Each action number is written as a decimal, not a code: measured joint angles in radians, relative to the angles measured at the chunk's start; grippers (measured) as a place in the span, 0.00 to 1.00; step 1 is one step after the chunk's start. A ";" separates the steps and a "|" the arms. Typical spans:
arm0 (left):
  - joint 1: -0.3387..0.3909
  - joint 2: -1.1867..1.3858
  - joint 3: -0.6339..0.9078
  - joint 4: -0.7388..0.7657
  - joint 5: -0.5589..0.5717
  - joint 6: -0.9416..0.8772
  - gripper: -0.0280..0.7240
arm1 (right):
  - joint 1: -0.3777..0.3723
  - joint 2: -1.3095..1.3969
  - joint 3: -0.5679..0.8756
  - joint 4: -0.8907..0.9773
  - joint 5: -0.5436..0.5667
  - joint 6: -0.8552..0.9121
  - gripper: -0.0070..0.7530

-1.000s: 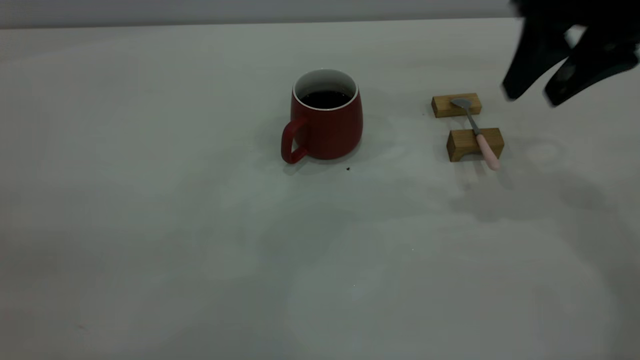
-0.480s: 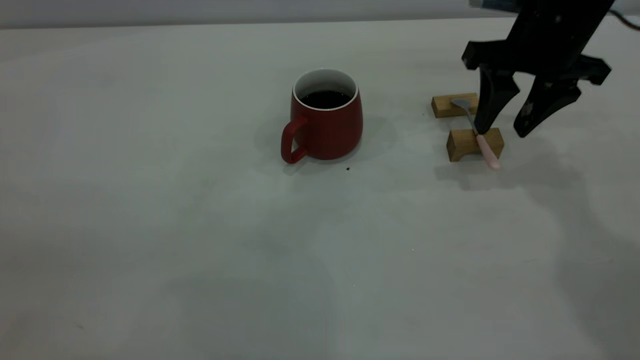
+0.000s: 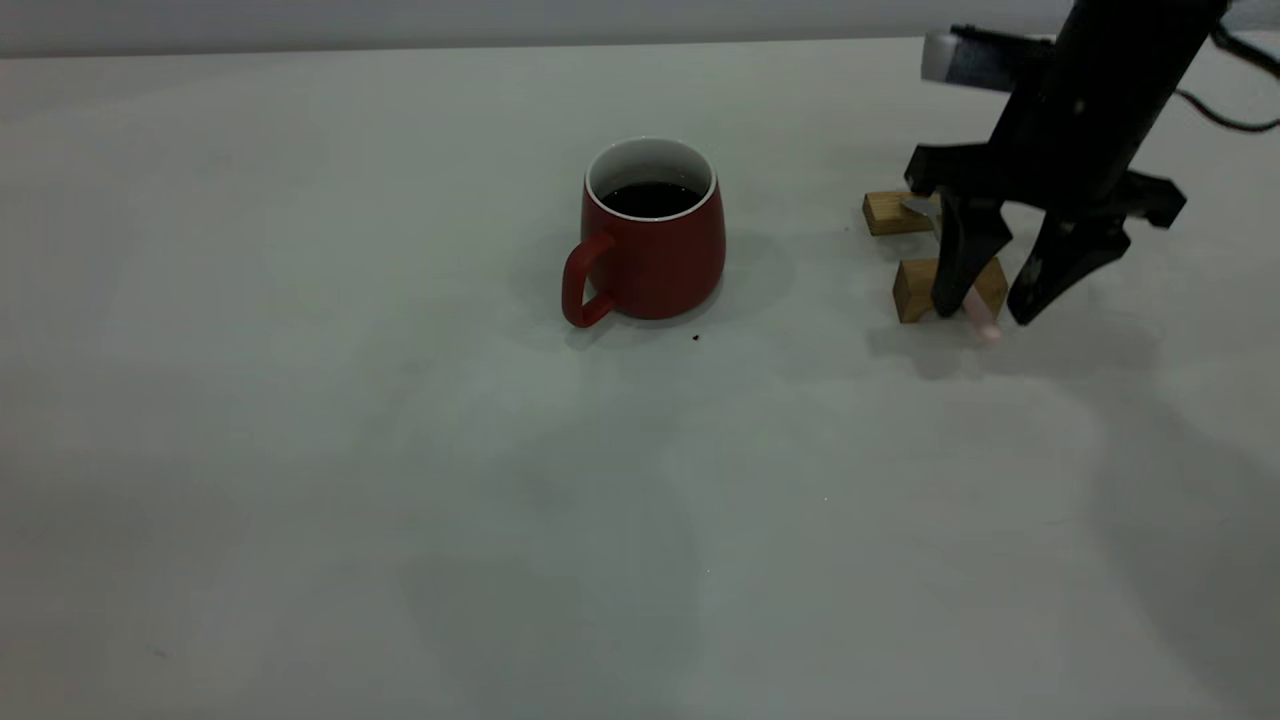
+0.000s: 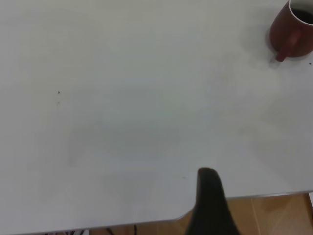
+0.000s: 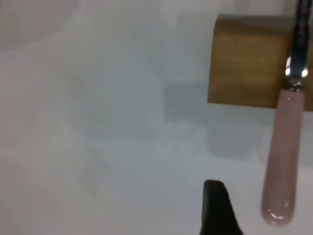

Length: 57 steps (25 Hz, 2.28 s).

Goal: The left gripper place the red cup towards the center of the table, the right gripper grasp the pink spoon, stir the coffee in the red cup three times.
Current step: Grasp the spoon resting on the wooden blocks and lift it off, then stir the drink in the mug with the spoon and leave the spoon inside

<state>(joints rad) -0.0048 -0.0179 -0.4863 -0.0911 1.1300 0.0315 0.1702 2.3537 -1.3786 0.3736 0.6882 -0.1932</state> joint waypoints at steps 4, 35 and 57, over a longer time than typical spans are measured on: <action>0.000 0.000 0.000 0.000 0.000 0.000 0.82 | 0.000 0.026 0.000 0.038 -0.034 -0.039 0.68; 0.000 0.000 0.000 0.000 0.000 -0.001 0.82 | 0.060 -0.049 -0.158 0.768 0.426 -0.021 0.17; 0.000 0.000 0.000 0.000 0.000 -0.001 0.82 | 0.110 0.021 -0.158 1.383 0.410 0.670 0.17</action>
<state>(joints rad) -0.0048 -0.0179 -0.4863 -0.0911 1.1300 0.0303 0.2803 2.3743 -1.5369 1.7566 1.0984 0.4773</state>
